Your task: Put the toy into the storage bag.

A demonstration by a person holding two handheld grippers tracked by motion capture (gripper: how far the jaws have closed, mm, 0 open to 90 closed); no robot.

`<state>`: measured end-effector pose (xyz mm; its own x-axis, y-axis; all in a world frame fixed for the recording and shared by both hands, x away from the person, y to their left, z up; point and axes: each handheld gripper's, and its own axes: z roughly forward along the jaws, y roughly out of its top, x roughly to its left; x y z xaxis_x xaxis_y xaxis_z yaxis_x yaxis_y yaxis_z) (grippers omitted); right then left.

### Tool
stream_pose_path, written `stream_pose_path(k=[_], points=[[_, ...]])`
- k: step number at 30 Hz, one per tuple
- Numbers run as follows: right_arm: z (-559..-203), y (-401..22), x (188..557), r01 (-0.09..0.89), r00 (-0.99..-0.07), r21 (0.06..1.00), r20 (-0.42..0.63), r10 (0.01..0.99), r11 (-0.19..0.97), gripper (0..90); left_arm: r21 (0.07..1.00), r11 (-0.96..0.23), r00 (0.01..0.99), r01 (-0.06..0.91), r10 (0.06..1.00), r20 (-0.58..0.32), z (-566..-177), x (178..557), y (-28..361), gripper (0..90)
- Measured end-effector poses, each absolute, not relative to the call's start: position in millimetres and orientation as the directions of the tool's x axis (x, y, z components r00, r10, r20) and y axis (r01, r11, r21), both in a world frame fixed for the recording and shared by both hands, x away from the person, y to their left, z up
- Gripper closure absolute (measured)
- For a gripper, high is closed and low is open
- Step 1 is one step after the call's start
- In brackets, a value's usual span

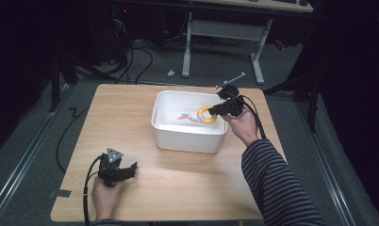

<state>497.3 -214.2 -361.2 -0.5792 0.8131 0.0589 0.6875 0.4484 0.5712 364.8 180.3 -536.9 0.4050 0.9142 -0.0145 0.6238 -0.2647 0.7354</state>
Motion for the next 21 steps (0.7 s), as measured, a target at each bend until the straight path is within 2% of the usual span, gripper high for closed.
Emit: stream_pose_path(k=[21], points=[[-374.8, -207.9, 482.0, 0.688, -0.624, 0.530, 0.084, 0.777, 0.496, 69.2, 0.735, -0.265, 0.405, 0.624, 0.914, -0.015, -536.9, 364.8, 180.3, 20.9]])
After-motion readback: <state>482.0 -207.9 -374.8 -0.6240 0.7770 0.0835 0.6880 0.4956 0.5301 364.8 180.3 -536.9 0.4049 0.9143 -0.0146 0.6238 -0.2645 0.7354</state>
